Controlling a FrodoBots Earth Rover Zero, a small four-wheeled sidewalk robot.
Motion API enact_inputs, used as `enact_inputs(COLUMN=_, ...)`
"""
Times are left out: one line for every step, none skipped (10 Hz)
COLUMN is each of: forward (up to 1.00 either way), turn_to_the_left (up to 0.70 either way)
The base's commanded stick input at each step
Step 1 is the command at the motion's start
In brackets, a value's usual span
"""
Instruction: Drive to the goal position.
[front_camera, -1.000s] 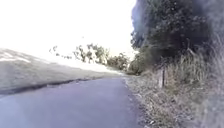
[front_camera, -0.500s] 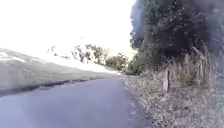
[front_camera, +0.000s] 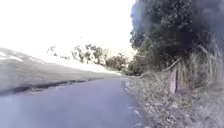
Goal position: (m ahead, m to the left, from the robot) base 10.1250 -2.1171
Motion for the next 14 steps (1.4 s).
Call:
enact_inputs(forward=0.7, turn_to_the_left=-0.07)
enact_inputs(forward=0.7, turn_to_the_left=-0.14)
enact_inputs(forward=0.7, turn_to_the_left=-0.14)
enact_inputs(forward=0.7, turn_to_the_left=-0.08)
enact_inputs(forward=0.7, turn_to_the_left=0.0)
enact_inputs(forward=0.7, turn_to_the_left=0.0)
enact_inputs(forward=0.7, turn_to_the_left=0.0)
enact_inputs(forward=0.7, turn_to_the_left=0.0)
enact_inputs(forward=0.7, turn_to_the_left=0.0)
enact_inputs(forward=0.7, turn_to_the_left=0.0)
enact_inputs(forward=0.7, turn_to_the_left=0.0)
enact_inputs(forward=0.7, turn_to_the_left=0.0)
enact_inputs(forward=0.7, turn_to_the_left=0.0)
enact_inputs(forward=0.7, turn_to_the_left=0.0)
